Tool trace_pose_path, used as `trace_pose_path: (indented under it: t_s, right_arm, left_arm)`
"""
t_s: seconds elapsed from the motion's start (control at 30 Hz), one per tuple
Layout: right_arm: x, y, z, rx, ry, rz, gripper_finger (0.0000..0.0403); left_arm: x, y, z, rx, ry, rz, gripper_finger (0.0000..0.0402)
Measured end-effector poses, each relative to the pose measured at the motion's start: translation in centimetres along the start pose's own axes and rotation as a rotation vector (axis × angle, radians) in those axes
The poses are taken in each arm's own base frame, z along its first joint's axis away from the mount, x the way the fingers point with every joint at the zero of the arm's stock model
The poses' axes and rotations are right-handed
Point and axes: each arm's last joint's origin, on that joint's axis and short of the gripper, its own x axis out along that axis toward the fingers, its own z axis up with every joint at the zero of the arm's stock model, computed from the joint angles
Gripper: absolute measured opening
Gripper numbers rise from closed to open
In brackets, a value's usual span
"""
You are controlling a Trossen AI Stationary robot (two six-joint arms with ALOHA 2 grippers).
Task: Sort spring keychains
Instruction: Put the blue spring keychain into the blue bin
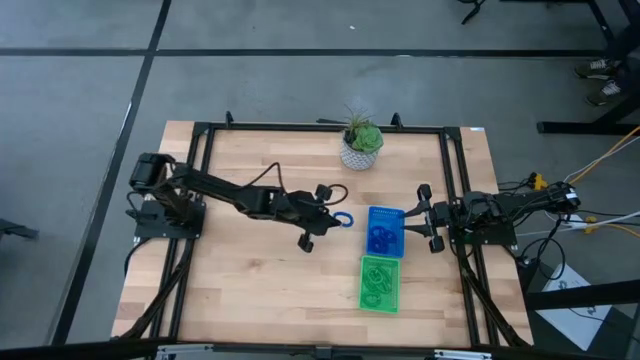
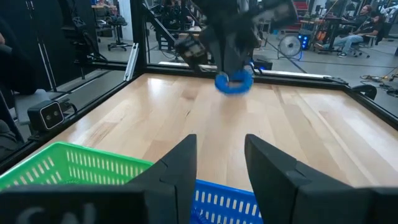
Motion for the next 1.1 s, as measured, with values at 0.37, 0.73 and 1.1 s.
trace_pose_path:
  t_s: [0.37, 0.73, 1.1]
  right_arm:
    - [0.0, 0.0, 0.0, 0.000, 0.001, 0.000, 0.0136]
    - [0.0, 0.0, 0.0, 0.000, 0.000, 0.000, 0.0136]
    - [0.0, 0.0, 0.0, 0.000, 0.000, 0.001, 0.0136]
  left_arm:
    - [-1.0, -0.3, 1.5, 0.085, -0.038, 0.088, 0.0009]
    - [-0.3, 0.1, 1.6, 0.021, -0.160, 0.009, 0.0008]
    - [2.8, 0.7, 1.7, -0.003, -0.208, 0.020, 0.0006]
